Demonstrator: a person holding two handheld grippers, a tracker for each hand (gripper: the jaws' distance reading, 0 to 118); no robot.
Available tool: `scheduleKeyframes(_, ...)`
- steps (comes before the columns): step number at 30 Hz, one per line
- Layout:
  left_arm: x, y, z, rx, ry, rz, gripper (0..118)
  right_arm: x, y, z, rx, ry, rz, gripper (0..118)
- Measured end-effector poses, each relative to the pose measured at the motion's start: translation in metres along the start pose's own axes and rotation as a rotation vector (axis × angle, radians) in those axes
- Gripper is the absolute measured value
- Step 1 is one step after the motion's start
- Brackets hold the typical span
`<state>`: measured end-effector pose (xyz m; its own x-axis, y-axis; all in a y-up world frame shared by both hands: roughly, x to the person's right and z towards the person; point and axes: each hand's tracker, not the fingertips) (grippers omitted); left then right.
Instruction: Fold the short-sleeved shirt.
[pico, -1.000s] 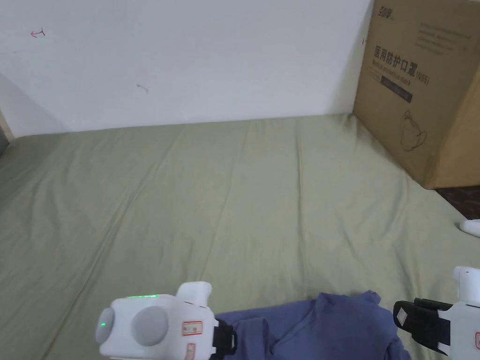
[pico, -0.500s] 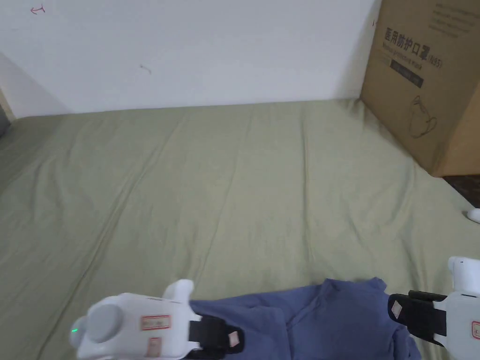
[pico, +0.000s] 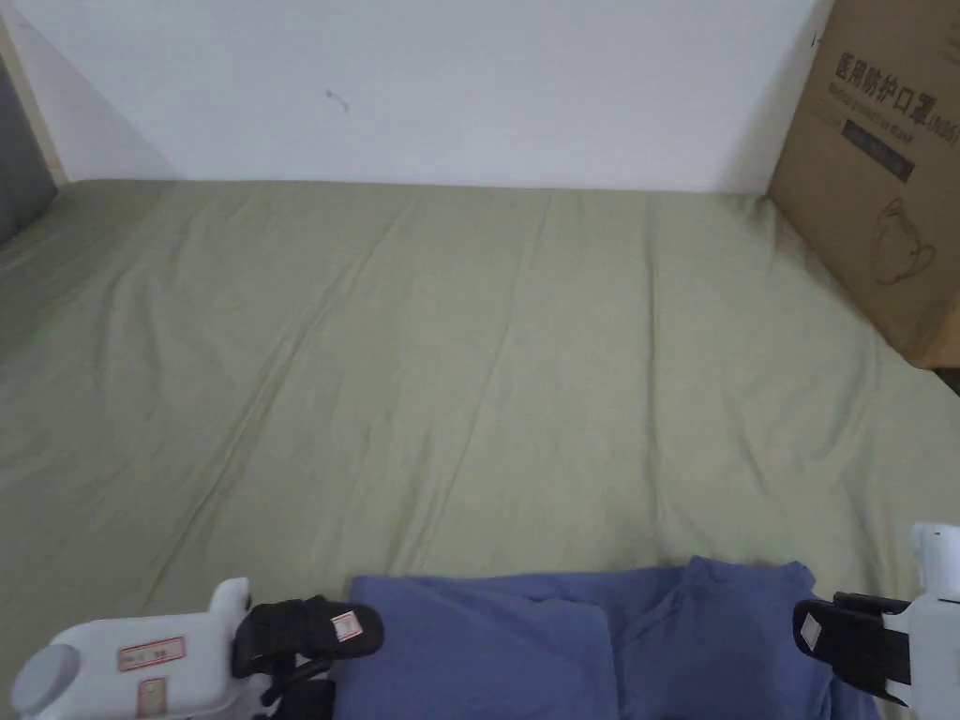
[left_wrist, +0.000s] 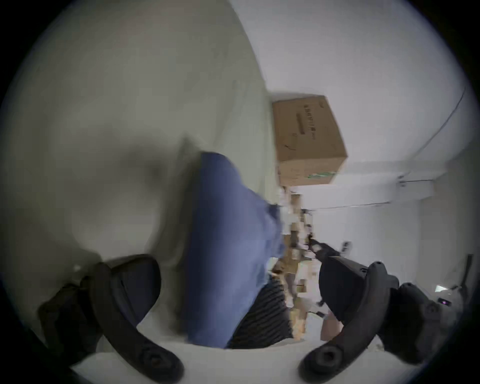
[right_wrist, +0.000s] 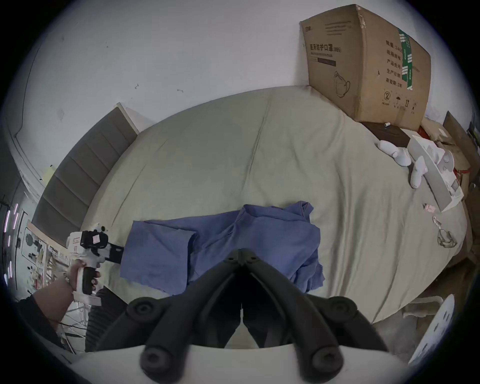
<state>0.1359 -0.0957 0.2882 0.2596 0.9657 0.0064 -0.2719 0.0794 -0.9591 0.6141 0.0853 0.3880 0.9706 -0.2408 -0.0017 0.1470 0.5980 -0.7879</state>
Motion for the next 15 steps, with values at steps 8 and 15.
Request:
scheduleKeyframes(8,-0.022,0.016,-0.051,-0.08,-0.126,0.016,116,-0.007,-0.002,0.0,-0.045,0.006,0.035,0)
scheduleKeyframes(15,-0.017,0.007,0.019,-0.038,0.343,-0.117,13,-0.004,0.002,-0.001,-0.049,0.011,0.049,0)
